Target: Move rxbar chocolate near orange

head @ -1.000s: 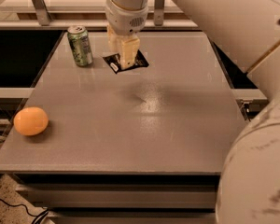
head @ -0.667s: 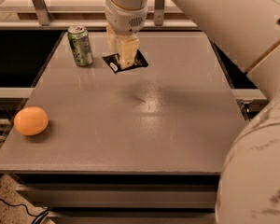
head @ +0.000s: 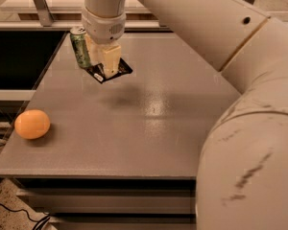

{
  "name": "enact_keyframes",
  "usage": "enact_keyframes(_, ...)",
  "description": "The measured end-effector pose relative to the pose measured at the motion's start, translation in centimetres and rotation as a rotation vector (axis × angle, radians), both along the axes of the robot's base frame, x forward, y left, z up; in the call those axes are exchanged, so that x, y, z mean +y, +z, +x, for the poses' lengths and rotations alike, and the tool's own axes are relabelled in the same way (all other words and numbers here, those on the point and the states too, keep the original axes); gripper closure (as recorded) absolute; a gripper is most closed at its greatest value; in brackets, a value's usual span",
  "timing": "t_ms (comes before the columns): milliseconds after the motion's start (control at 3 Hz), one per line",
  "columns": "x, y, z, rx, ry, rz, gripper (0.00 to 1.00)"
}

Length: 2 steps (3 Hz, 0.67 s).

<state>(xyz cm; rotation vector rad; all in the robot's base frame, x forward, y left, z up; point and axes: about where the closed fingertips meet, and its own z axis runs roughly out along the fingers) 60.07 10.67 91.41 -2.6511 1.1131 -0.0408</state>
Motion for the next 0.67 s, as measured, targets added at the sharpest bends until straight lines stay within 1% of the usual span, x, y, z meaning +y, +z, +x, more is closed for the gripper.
enact_keyframes(333, 3.3, -1.0, -1.6, 0.018, 0.120, -0.020, 1.00)
enact_keyframes(667, 6.0, -1.9, -3.2, 0.036, 0.216, -0.036, 1.00)
